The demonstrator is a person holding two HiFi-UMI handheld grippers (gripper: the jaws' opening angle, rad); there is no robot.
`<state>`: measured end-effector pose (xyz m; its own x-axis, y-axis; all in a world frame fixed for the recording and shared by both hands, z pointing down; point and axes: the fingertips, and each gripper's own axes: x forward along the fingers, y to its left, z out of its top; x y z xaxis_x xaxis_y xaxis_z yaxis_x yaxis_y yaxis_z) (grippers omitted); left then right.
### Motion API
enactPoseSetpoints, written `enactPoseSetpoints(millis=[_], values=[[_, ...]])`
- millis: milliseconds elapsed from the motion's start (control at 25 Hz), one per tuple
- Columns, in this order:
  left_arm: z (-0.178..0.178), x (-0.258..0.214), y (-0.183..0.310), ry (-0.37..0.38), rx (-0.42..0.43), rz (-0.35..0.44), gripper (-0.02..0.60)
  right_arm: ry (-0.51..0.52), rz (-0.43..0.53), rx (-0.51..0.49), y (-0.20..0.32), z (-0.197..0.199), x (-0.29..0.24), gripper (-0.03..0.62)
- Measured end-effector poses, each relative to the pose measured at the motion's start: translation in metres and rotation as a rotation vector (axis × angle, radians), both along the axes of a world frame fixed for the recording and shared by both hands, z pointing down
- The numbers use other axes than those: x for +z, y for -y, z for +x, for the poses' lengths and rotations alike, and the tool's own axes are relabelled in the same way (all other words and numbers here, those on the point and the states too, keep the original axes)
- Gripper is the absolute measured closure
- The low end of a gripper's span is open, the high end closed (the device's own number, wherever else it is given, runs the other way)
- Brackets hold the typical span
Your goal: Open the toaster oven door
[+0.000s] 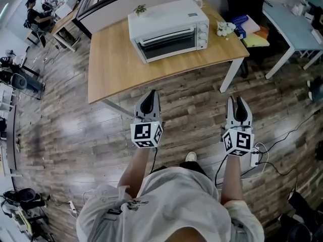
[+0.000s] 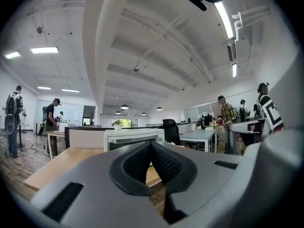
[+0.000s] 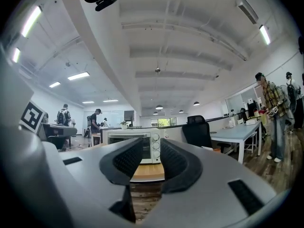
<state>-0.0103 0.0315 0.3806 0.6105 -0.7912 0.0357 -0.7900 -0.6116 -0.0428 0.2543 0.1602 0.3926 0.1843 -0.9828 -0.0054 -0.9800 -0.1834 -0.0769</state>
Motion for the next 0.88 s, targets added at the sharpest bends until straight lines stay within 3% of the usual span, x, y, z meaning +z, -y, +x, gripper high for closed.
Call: enactPoseSetpoints(millis=[400,880], values=[[0.029,0.002,0.012,0.023,-0.033,0.003,0.568,0.034,-0.008,-0.056,0.034,0.026,0.012,0.465],[0.012,0.018,0.072,-0.008,-0.105,0.017,0.567,-0.036,-0.045,-0.152,0.121,0.007,0.015,0.465]])
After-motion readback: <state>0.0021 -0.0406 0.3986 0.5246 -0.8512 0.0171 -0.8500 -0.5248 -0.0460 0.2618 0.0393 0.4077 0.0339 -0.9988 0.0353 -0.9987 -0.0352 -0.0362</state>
